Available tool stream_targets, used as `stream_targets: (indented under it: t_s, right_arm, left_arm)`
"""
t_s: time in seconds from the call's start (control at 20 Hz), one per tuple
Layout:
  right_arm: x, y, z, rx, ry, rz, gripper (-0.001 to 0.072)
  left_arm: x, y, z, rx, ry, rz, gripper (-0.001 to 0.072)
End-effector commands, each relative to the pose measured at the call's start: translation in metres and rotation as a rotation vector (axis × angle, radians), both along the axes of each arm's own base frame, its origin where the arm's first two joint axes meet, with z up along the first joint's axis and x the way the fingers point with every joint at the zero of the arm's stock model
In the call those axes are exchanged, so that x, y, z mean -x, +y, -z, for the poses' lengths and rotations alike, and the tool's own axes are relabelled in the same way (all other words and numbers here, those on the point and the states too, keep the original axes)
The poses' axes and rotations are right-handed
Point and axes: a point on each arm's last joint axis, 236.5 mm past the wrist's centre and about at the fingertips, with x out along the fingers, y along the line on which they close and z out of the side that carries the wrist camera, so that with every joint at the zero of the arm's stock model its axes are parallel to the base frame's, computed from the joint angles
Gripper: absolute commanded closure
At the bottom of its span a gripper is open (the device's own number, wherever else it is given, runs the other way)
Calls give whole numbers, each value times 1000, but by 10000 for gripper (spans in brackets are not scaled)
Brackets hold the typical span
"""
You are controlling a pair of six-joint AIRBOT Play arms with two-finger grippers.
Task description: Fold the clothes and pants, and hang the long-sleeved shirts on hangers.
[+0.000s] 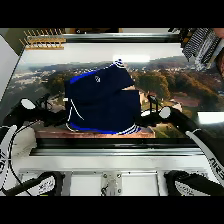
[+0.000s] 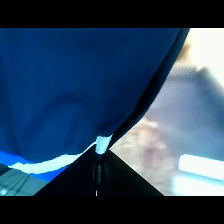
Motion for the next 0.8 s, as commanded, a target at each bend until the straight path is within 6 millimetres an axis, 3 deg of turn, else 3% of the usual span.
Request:
stream_targets:
  t_s: [0.0, 0.05, 0.1, 0.15, 0.3, 0.4, 0.45, 0.75]
  right_arm:
    - [-28, -47, -20, 139, -58, -42, 707]
    - [-35, -54, -26, 142, -70, -28, 707]
    - [-40, -58, -30, 141, -80, -12, 706]
    - [-45, -63, -34, 140, -90, 2, 706]
    - [-51, -65, -40, 137, -108, 11, 706]
    - [-51, -60, -41, 120, -106, 15, 706]
    - [-51, -58, -42, 109, -104, 20, 706]
    - [-49, -56, -42, 99, -95, 21, 706]
  left_arm:
    - [14, -29, 1, -11, 20, 139, 689]
    - [16, -30, 3, -32, 20, 165, 682]
    - [17, -28, 3, -45, 23, 175, 406]
    - [16, -24, -2, -45, 15, 151, 30]
    - [4, 7, -23, -58, -57, -23, 38]
    - [4, 29, -18, -63, -94, -189, 38]
    - [4, 29, -12, -43, -102, -232, 38]
    - [6, -33, 31, 150, 3, -244, 39]
